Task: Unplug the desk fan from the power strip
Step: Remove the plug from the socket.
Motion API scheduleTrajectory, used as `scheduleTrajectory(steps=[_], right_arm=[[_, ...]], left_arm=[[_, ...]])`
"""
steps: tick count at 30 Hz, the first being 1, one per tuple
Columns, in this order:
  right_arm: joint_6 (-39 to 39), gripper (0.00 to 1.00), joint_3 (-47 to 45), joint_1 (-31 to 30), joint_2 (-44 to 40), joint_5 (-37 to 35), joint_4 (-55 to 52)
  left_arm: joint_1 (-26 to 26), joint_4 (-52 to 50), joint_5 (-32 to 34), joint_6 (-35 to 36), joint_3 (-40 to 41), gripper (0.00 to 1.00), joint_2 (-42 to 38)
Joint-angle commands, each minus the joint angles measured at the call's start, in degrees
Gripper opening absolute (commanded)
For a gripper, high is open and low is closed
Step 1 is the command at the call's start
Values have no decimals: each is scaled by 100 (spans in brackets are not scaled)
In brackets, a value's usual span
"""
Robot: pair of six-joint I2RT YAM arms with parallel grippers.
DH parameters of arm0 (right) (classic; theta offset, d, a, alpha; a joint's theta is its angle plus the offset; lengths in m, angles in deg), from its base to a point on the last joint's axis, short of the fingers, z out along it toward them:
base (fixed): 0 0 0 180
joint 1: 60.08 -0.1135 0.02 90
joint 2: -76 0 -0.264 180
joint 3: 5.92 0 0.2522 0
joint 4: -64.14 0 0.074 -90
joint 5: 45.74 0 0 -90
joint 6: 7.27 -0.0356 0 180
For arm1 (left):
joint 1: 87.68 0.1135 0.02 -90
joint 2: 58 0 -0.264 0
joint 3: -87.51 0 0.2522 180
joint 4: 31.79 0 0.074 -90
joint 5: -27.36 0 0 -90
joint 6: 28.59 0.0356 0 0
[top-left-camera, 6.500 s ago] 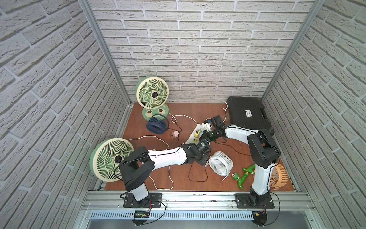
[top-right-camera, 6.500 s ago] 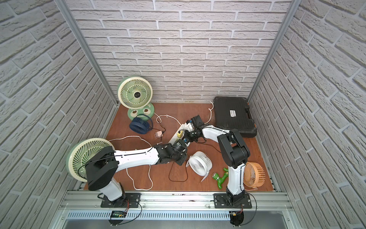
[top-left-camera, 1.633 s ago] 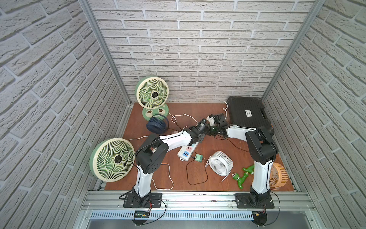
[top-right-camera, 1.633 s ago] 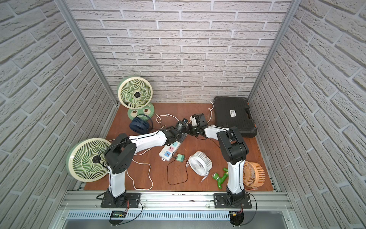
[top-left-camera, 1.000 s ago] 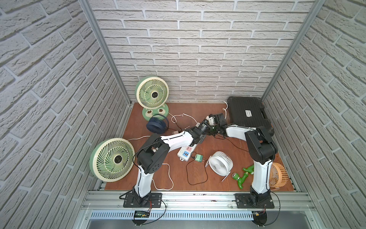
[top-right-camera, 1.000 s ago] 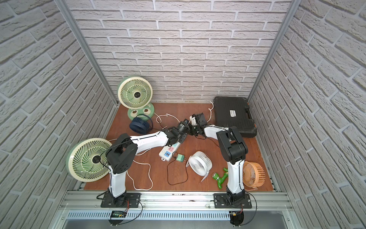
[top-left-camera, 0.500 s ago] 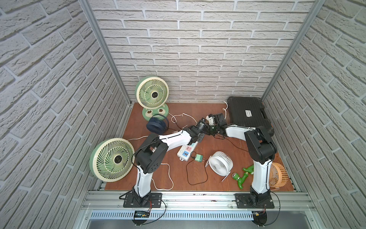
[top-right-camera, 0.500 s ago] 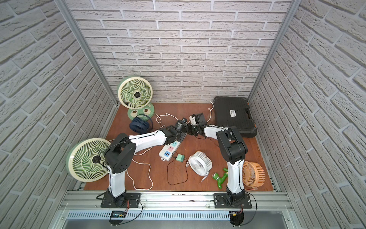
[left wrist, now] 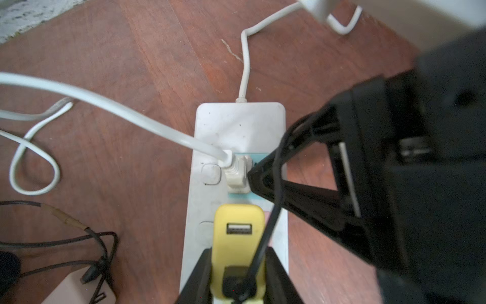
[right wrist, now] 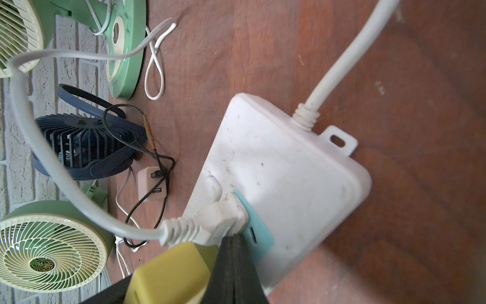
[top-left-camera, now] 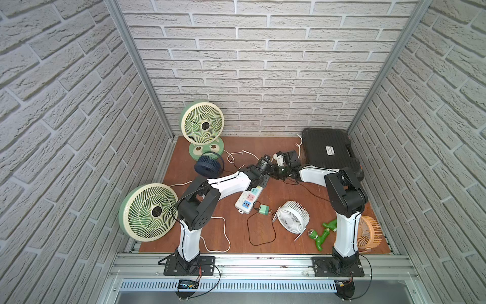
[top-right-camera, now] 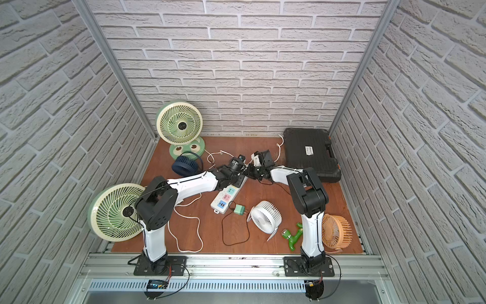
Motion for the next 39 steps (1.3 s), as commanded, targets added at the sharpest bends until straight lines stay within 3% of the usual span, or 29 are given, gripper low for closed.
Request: scheduleTrajectory(steps=[1,5,10,14,18,23,25,28,35,39], right_arm=[[55,4,-70,-111,336,-284,-590],[94,4,-25,-138,333,-310,-674],[109,4,-27,-149,327,-313,-709],[104,4,-32,-150,325,-311,-703],[105,4,-24,-152,335,-302,-697],[106,4,-17,-154,342,-300,-701],[110,4,-14,-153,345,-298,-703],[120,4,-29,-161,337,-299,-709],[118,4,-36,-157,310,-301,-716],[105,4,-25,-156,331,-300,-710]], left_arm=[[-414,-410,913,494,-365,0,113],[-595,-571,1299,758,-602,0,266],[-80,-106,-169,98,-162,0,-5],[206,273,-801,-327,210,0,-200],[224,284,-736,-369,267,0,-221],[-437,-359,888,525,-348,0,67],[-518,-539,1088,658,-584,0,222],[-445,-428,692,486,-472,0,200],[313,443,-1149,-503,293,0,-234],[266,202,-659,-333,179,0,-246]])
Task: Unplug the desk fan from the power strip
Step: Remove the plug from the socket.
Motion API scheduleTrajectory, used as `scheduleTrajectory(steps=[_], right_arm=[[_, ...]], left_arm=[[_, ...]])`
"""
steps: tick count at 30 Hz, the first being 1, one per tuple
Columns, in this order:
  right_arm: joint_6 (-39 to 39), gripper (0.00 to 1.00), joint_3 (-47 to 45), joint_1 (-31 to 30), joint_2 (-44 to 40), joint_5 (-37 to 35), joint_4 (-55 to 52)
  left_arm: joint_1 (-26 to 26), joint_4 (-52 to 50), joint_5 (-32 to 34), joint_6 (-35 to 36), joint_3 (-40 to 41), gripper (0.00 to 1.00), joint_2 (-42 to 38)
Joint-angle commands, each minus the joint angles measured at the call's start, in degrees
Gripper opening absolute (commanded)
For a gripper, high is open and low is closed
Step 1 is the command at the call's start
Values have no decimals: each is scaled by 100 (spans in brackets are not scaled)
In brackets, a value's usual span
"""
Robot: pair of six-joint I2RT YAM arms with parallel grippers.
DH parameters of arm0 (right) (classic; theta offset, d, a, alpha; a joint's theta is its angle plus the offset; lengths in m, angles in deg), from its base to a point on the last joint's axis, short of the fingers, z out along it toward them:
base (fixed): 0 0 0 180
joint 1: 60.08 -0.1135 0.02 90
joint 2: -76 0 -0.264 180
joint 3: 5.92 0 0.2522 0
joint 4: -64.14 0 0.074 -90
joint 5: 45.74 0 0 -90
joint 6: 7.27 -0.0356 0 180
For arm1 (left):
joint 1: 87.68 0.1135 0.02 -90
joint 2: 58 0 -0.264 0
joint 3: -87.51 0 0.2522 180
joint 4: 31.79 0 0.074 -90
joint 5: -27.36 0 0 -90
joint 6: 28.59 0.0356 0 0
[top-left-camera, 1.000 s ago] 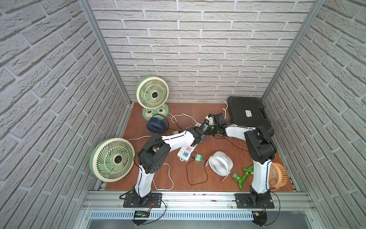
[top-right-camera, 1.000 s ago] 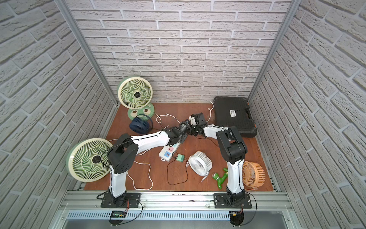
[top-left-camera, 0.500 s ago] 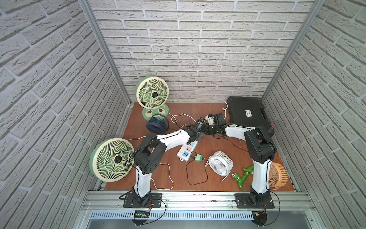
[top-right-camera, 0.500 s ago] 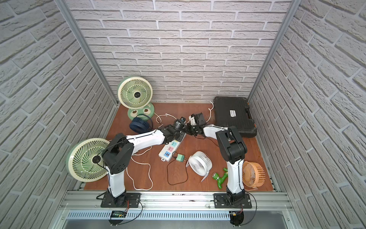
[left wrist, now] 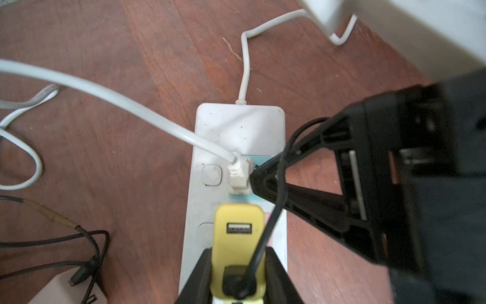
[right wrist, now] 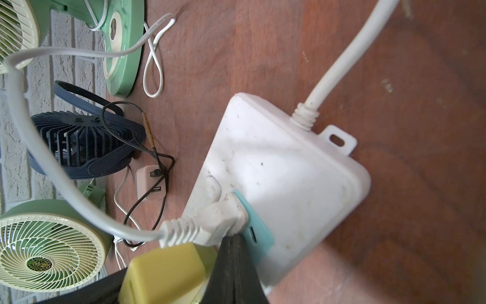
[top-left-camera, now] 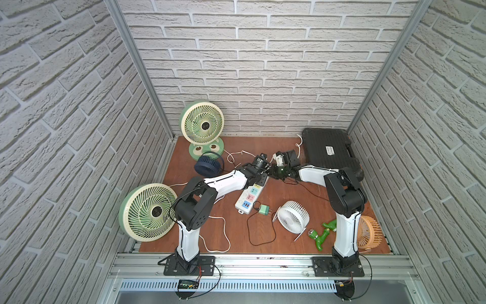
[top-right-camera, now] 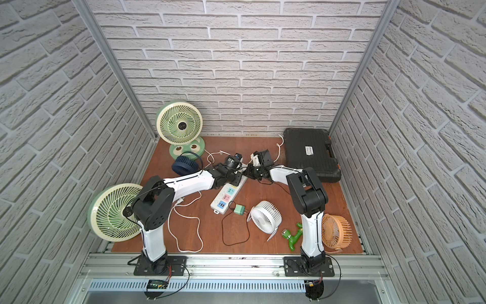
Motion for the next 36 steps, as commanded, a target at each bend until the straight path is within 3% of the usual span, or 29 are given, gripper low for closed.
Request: scheduleTrajectory(steps=[1,7,11,20,36], right_arm=[[60,4,-113,-123,312,-256,-572],[73,4,-83,-117,327,-252,-597],[78,4,-65,-131,327,-258,-615],[108,4,-152,-120,30,-131,-608],[444,4,-620,4,-1930,-329,-1226]], left_arm=[[-140,-74,206,59,-88,0,-88],[-678,-630,1474,662,-629,0,110],[-847,-765,1859,822,-775,0,170],[-323,-213,249,138,-186,0,-194],[-112,67,-583,-195,-11,0,-527]])
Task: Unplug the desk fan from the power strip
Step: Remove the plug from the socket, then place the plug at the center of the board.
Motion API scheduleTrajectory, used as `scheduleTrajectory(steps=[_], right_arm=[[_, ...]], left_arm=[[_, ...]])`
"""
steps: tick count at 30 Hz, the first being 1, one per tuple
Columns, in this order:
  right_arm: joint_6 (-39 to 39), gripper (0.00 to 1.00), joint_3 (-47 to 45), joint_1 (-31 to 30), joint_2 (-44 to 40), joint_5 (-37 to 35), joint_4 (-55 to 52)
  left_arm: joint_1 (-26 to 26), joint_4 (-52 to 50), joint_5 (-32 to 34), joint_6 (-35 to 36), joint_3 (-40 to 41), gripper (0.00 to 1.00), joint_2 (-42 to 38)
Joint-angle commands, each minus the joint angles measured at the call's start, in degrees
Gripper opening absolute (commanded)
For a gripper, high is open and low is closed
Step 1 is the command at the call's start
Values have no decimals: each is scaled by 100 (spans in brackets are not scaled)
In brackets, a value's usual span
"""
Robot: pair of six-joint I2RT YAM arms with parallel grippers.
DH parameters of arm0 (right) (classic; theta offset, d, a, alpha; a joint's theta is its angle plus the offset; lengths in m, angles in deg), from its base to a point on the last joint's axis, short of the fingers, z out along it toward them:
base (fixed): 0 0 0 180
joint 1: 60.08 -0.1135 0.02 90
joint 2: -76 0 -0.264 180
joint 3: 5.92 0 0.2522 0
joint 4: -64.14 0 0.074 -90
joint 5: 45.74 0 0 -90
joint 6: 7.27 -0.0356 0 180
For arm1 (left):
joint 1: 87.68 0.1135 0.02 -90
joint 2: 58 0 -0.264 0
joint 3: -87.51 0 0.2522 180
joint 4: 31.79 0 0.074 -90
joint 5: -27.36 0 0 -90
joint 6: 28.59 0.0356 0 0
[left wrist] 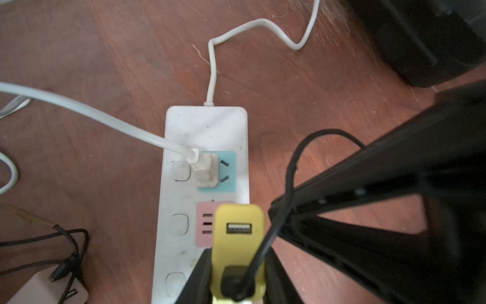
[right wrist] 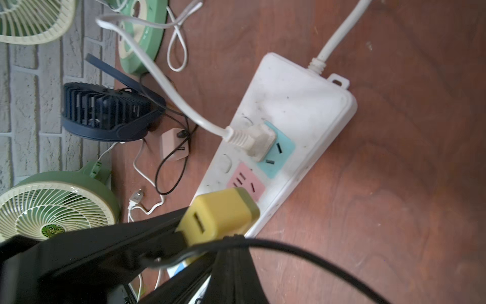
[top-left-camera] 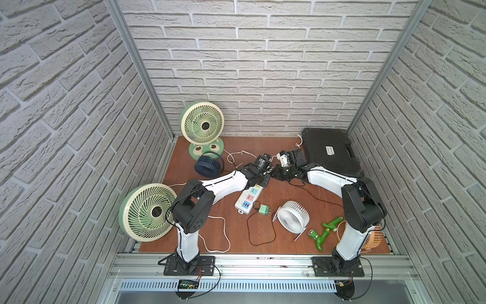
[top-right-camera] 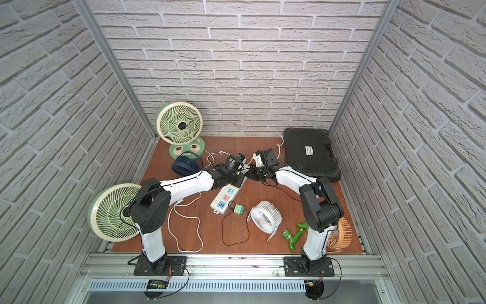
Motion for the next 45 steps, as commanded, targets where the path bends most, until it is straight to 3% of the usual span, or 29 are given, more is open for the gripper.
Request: scheduleTrajectory(steps=[1,12,22,36,45], right_arm=[[186,4,-166,92,-527,-173,-201],[281,4,-728,822,-2198,-583,-536],[357,4,-1058,1429,-3236,-869,-794],[362,4,-1431,1845,-3874,-1261,-828],[367,4,-1490,1872,-3867,-1198,-797]], left_arm=[[36,292,-318,-130,45,0,-293],[-188,456,-1053,-272,-343,0,24],[-738,197,-1637,-258,-1666,0,1140],[-1440,-527,-2186,-317,-3782,0,2904],[-1531,-690,-2191,-445,-4265,0,3390]])
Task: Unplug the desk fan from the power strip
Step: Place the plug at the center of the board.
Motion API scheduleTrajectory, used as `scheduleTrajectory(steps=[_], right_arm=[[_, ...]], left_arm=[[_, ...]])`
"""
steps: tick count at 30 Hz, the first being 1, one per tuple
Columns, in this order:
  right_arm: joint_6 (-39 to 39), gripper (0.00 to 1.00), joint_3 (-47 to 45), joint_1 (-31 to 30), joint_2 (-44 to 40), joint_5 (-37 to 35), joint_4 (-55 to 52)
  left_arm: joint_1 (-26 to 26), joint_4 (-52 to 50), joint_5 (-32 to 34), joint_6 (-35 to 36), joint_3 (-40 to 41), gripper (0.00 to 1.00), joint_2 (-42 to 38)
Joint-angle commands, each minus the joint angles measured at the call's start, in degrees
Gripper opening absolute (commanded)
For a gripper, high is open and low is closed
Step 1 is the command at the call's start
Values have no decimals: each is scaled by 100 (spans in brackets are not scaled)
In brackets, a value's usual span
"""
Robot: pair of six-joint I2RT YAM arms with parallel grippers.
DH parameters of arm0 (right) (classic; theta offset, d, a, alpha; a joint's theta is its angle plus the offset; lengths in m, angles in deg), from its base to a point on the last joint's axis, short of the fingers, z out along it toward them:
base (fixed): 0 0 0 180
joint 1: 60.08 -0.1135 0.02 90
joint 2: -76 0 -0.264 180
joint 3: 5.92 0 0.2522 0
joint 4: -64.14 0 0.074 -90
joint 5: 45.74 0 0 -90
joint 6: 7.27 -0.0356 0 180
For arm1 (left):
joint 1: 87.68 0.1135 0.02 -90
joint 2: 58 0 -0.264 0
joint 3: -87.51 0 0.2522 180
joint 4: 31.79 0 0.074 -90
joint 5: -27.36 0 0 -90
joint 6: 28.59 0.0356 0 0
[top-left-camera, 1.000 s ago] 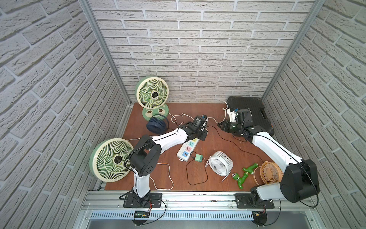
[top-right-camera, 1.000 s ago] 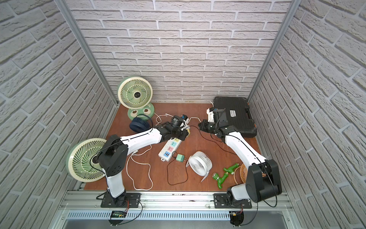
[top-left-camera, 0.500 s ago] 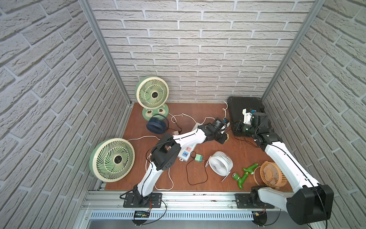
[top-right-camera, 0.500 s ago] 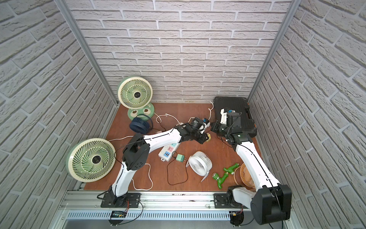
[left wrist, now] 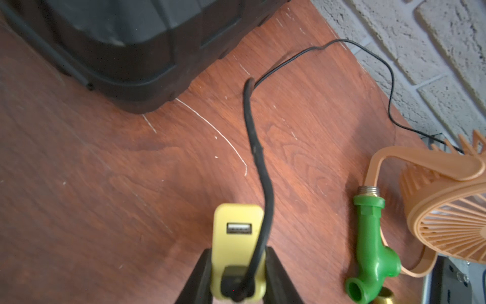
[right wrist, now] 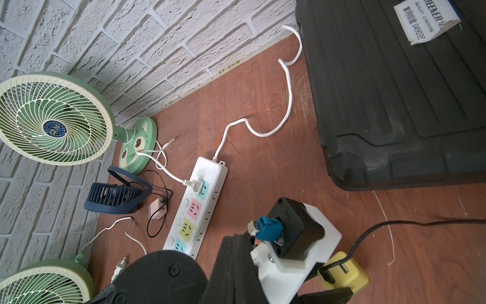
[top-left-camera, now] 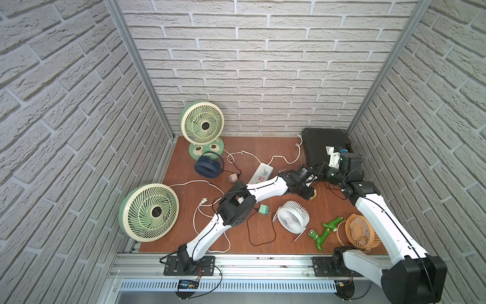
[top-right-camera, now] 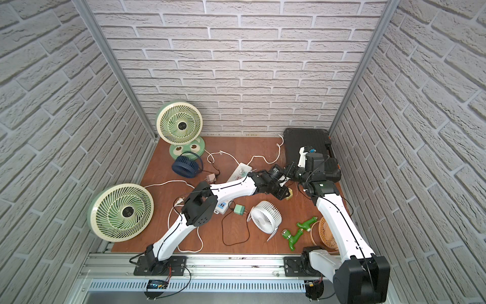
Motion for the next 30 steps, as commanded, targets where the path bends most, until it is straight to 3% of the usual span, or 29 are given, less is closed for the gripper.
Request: scheduleTrajectory(steps=[1,4,10,14,30], right_arm=[[70,4,-87,30,-37,44,174],[68,4,-85,26,17,87,197],[87,5,-65,31,81,139,197],[118,5,-65,27,79,85,189],[323,7,244,-171,596,384,37]], left_arm=[[-10,-101,-39,-45,-159,0,131],[-14,-103,0,-46,-135,9,90],[2,-97,99,12,-40,42,-37],[11,-124,290,130,115,54,-257],[523,332,1411,490,2232,65,-2579]])
